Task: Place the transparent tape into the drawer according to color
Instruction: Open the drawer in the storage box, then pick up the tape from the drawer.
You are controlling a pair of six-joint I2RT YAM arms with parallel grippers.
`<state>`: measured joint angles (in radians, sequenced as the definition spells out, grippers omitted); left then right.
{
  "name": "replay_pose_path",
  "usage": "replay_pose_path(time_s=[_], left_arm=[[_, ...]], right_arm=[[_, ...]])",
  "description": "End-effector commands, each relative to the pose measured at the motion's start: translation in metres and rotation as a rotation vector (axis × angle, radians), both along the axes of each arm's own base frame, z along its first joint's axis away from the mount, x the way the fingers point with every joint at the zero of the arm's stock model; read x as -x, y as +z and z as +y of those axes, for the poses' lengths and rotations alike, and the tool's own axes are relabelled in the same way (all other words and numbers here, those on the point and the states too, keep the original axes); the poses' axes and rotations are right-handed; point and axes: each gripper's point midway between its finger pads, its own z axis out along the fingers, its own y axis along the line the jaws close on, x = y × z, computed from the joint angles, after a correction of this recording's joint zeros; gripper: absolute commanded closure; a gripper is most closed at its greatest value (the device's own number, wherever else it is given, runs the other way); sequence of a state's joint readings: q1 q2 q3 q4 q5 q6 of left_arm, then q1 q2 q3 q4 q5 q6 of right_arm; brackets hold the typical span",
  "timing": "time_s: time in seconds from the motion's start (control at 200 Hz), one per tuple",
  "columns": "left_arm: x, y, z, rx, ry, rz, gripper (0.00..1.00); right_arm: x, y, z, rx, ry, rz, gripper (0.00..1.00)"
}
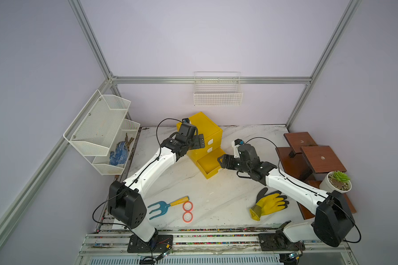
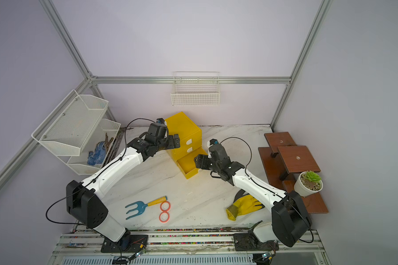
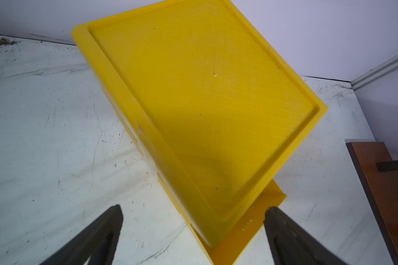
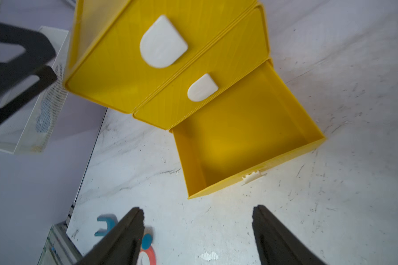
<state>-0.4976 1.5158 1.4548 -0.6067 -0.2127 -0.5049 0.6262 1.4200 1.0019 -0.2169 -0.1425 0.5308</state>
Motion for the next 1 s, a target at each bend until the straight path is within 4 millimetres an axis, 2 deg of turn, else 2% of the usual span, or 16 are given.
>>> replay_pose_path(time_s=[0.0,0.125,0.14,0.2,0.365,0.475,0.555,0.805,0.99], left_arm=[[0.035,0.044,0.019,0.030,-0.002,-0.112,0.00],[0.067,0.060,0.047,0.024,0.038,-0.184,0.00],[0.071,0.062,0.051,0.023,0.044,-0.191,0.00],[0.084,0.070,0.063,0.021,0.067,-0.222,0.00],[0.108,0.090,0.089,0.007,0.123,-0.279,0.00],[0.117,0.111,0.099,0.006,0.141,-0.332,0.00],[0.119,0.119,0.101,0.008,0.141,-0.350,0.00],[0.118,0.113,0.100,0.003,0.139,-0.333,0.00],[0.121,0.111,0.102,-0.002,0.145,-0.333,0.00]], right_arm=[[0.035,-0.027,0.022,0.097,0.209,0.039,0.21],[0.069,-0.041,0.057,0.184,0.420,0.054,0.21],[0.073,-0.052,0.061,0.208,0.446,0.077,0.21],[0.090,-0.064,0.076,0.255,0.548,0.102,0.20],[0.129,-0.091,0.103,0.430,0.748,0.125,0.20],[0.139,-0.102,0.113,0.526,0.796,0.107,0.20],[0.146,-0.107,0.125,0.539,0.818,0.106,0.19],[0.156,-0.129,0.159,0.644,0.835,0.084,0.17],[0.153,-0.139,0.178,0.666,0.804,0.067,0.19]])
